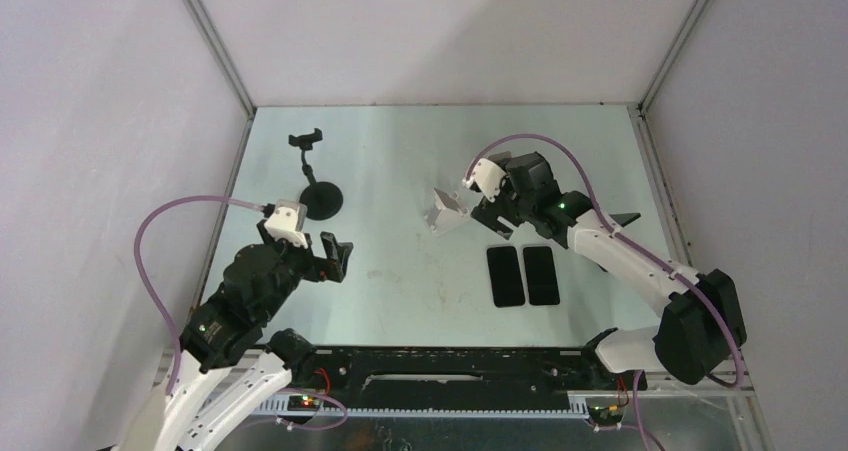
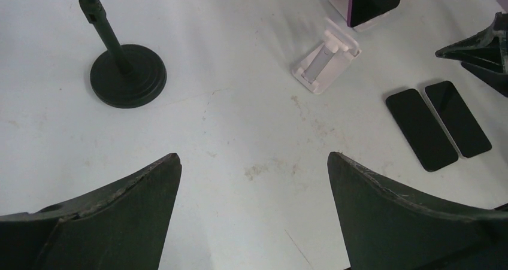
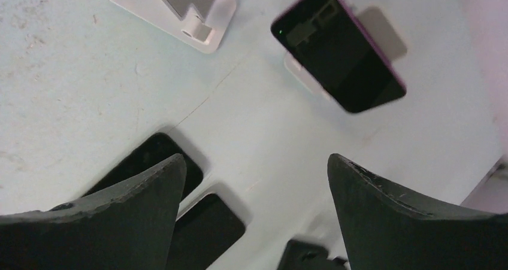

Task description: Remove the phone from the phone stand

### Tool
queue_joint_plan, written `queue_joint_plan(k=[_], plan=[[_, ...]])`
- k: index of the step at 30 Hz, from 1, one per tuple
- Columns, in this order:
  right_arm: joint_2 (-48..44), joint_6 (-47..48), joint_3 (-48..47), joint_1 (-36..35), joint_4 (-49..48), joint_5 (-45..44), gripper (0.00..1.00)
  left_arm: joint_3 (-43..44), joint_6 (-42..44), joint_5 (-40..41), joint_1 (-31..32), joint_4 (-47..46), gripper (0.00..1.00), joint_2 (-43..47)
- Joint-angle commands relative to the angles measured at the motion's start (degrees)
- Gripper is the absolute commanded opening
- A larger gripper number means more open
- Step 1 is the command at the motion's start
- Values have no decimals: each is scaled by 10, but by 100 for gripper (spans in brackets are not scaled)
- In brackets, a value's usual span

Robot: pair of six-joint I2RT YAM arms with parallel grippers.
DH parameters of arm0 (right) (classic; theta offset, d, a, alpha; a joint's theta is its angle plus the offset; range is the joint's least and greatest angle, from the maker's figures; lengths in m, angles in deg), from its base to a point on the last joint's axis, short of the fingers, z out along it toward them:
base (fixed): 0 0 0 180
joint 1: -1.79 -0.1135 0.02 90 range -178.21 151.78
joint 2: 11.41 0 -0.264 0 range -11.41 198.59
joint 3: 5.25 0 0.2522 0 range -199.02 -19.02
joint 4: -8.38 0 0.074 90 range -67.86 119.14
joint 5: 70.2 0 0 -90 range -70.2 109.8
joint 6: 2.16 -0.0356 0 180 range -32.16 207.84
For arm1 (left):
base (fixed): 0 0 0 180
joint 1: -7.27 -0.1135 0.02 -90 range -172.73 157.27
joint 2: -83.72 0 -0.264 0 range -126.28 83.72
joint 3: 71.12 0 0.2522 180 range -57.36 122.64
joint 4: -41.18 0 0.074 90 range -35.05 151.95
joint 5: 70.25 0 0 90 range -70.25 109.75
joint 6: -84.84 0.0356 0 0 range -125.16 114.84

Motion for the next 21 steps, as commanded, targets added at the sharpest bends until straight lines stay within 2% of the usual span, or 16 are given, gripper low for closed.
queue_joint_plan(k=[1,6,11,21], plan=[[25,155,-16,-2,-91,53,91,-26,-27,14,5,-34,100,15],[59,315,-11,-3,-120,120,92,-27,-15,17,5,-32,100,14],[104,396,-7,5,-166,138,93,-28,-14,12,5,-33,100,20],[182,436,-7,25,-260,130,93,-28,-14,13,5,-32,100,21]])
